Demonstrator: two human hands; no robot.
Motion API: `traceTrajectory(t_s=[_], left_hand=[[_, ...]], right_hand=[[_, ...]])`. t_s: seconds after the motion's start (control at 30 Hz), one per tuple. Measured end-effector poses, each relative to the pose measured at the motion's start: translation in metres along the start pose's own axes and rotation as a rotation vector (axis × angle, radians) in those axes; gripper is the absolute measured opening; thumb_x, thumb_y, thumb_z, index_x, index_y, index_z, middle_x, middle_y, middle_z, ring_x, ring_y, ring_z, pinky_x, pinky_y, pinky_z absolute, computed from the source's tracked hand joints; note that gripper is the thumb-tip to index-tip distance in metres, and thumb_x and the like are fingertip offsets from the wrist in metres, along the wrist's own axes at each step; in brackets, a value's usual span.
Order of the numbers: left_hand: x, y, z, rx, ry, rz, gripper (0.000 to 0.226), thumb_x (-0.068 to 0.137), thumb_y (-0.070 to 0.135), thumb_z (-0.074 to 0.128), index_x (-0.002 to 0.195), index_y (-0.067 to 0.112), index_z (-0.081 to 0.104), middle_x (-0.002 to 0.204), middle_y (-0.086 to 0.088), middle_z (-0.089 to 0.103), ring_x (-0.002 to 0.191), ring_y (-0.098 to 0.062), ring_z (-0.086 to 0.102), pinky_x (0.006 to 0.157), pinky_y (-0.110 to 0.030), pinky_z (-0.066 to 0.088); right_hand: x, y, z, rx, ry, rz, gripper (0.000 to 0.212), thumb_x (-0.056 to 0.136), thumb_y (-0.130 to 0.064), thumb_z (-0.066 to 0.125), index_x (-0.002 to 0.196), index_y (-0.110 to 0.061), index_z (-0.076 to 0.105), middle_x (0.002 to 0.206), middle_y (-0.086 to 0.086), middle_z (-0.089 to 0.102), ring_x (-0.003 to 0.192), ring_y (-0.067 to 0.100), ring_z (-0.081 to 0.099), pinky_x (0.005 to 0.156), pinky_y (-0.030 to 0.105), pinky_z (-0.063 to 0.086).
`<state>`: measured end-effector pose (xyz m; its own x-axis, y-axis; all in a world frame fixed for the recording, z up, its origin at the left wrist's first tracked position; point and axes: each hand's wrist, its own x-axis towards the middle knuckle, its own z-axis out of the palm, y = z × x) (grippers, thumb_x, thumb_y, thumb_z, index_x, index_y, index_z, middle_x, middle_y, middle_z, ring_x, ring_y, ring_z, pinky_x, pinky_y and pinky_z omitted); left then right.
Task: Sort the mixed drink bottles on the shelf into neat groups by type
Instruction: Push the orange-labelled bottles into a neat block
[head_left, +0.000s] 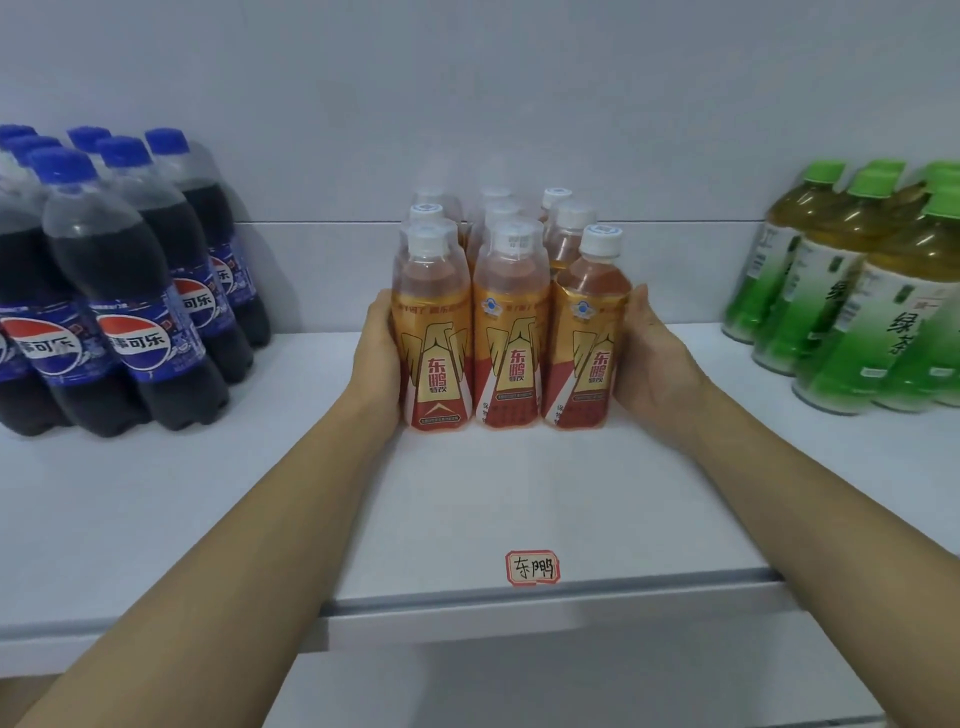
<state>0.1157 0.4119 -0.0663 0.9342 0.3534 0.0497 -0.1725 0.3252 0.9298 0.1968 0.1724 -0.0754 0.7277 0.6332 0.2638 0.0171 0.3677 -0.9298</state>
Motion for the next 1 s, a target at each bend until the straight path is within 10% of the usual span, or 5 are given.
traceTrajectory(t_s=[0.2,0.4,0.5,0.77,1.0], left_hand=[[-0.009,-0.002,-0.027,0.288,-0.051,0.030,0.074,0.088,0.079,0.034,0.141,0.033,0.056,0.145,0.005,0.059,0.135,-0.012,0.053,0.119,-0.046,0.035],[-0.008,-0.011,-0.032,0.327,-0.093,0.155,0.094,0.053,0.074,0.085,0.128,0.040,0.039,0.129,0.001,0.064,0.107,-0.012,0.071,0.078,-0.029,0.060],[-0.006,-0.013,-0.039,0.419,-0.159,0.204,0.112,0.049,0.050,0.099,0.136,0.039,0.030,0.142,-0.009,0.056,0.121,-0.023,0.066,0.088,-0.041,0.060],[-0.005,-0.003,-0.054,0.731,-0.183,0.283,0.121,0.040,0.060,0.098,0.137,0.046,0.028,0.141,0.016,0.048,0.130,-0.004,0.053,0.101,-0.031,0.052],[-0.016,0.002,-0.049,0.863,-0.118,0.250,0.096,0.041,0.066,0.091,0.123,0.034,0.051,0.113,0.011,0.067,0.099,-0.004,0.067,0.079,-0.034,0.062]], right_hand=[[0.003,0.005,-0.022,-0.438,-0.068,0.022,0.095,0.074,-0.003,0.084,0.153,-0.013,0.031,0.141,0.013,0.062,0.129,0.031,0.061,0.103,0.044,0.052],[0.004,0.011,-0.021,-0.497,0.088,-0.082,0.110,0.064,-0.025,0.095,0.154,-0.018,0.032,0.139,0.007,0.063,0.128,0.027,0.062,0.102,0.044,0.054],[0.004,0.014,-0.023,-0.547,0.143,-0.101,0.118,0.059,-0.034,0.097,0.155,-0.020,0.031,0.140,0.006,0.061,0.130,0.027,0.059,0.108,0.053,0.049],[0.004,0.013,-0.027,-0.566,-0.042,0.006,0.112,0.064,0.009,0.091,0.154,-0.008,0.027,0.134,0.019,0.064,0.123,0.035,0.064,0.103,0.052,0.052],[0.002,0.016,-0.027,-0.623,-0.008,-0.057,0.117,0.059,-0.001,0.098,0.152,-0.019,0.029,0.131,0.004,0.068,0.120,0.024,0.067,0.098,0.042,0.057]])
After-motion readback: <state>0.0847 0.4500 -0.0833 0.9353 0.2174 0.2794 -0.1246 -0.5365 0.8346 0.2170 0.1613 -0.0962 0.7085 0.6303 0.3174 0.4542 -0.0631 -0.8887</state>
